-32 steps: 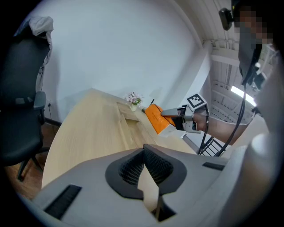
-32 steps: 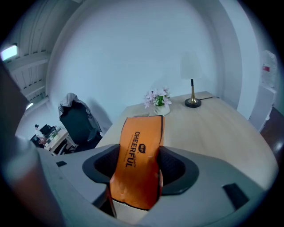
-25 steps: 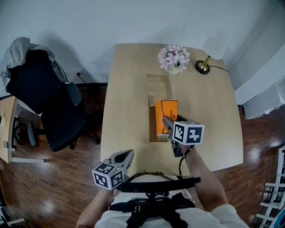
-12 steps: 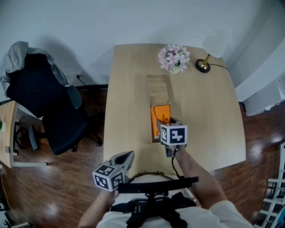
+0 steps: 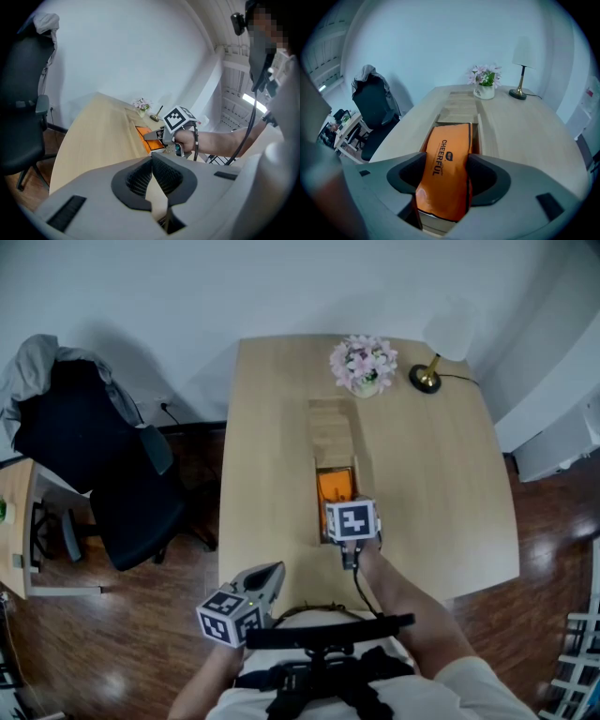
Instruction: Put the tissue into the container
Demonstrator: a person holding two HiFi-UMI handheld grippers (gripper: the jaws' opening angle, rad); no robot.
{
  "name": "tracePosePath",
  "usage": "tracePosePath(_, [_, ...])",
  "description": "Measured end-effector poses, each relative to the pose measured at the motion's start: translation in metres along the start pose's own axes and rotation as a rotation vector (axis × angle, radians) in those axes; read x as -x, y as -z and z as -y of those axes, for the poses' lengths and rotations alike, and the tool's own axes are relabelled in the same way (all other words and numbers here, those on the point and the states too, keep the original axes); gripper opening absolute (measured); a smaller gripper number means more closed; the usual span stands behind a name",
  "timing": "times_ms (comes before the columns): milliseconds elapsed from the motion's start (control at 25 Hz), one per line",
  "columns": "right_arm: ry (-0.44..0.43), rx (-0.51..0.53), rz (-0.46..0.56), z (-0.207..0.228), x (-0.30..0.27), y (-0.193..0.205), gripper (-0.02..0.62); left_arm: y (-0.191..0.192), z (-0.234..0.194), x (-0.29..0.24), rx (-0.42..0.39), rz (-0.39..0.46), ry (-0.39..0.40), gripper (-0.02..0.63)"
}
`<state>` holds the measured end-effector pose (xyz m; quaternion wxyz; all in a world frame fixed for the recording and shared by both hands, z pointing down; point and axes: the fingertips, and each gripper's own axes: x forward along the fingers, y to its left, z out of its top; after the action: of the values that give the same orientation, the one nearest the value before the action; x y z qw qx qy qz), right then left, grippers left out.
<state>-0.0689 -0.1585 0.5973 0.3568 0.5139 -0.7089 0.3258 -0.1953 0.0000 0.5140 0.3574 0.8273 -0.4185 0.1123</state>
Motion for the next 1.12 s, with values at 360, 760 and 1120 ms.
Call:
tracePosePath(360, [-0.064, -0.078, 0.089, -0.003, 0.003, -0.013, 0.35, -0.007, 0.014, 0.002, -0.012, 0.018, 0.03, 0.003])
tracePosePath(760, [-0.109, -0.007, 0.229, 0.007, 0.06, -0.03, 0.35, -0.02, 0.03, -0.001, -0.022, 0.067, 0.091, 0.003])
tracePosePath(1120, [-0.112, -0.025, 0.252, 0.05, 0.094, -0.022, 0.35, -0.03, 0.047, -0.016, -0.031, 0.09, 0.108, 0.003])
